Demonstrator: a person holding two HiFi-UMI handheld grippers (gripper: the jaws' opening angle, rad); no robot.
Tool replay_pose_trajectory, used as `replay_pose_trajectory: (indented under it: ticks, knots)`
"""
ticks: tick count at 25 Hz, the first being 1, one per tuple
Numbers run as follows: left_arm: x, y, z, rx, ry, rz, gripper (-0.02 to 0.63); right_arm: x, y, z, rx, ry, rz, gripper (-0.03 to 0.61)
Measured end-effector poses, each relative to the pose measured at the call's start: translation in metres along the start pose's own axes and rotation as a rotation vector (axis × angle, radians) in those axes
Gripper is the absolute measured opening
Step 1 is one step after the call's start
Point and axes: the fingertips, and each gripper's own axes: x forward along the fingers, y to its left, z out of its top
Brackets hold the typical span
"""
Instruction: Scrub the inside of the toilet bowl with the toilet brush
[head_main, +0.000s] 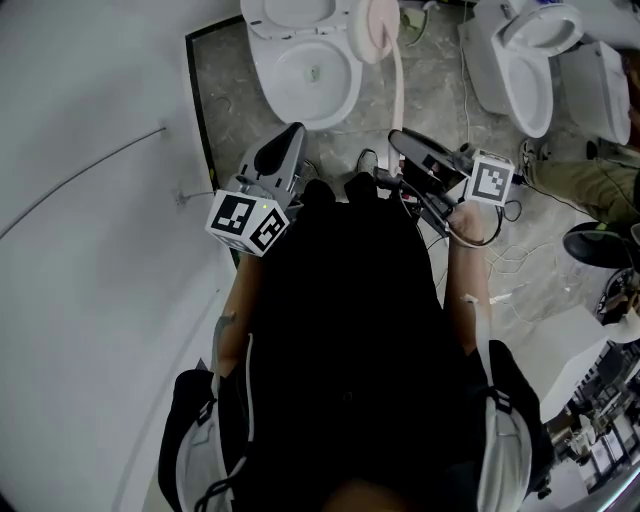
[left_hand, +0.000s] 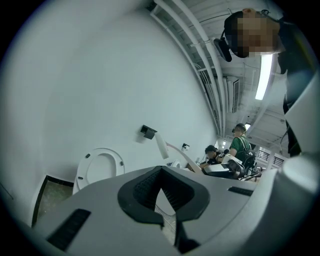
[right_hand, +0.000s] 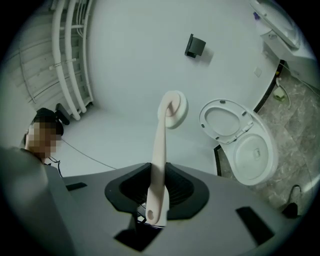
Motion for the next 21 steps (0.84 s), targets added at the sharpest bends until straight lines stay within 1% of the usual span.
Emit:
replay_pose_trajectory:
  ticks: [6, 12, 17, 21]
  knots:
    - [0.005, -0.003, 0.001, 0.014, 0.001, -0.006, 0.009, -0.001, 0.001, -0.002, 0.017, 0.001, 0.02, 0.1]
    - [0.007, 0.001, -0.008, 0.014, 0.005, -0.01, 0.009, -0.004, -0.008, -0.005, 0.014, 0.006, 0.009, 0.1]
    - [0.011, -0.001, -0.008, 0.022, -0.002, -0.021, 0.009, -0.008, -0.011, -0.003, 0.007, -0.003, 0.001, 0.099]
    - [0.011, 0.005, -0.019, 0.025, -0.009, -0.026, 0.009, -0.009, -0.021, -0.007, 0.009, -0.017, 0.004, 0.1]
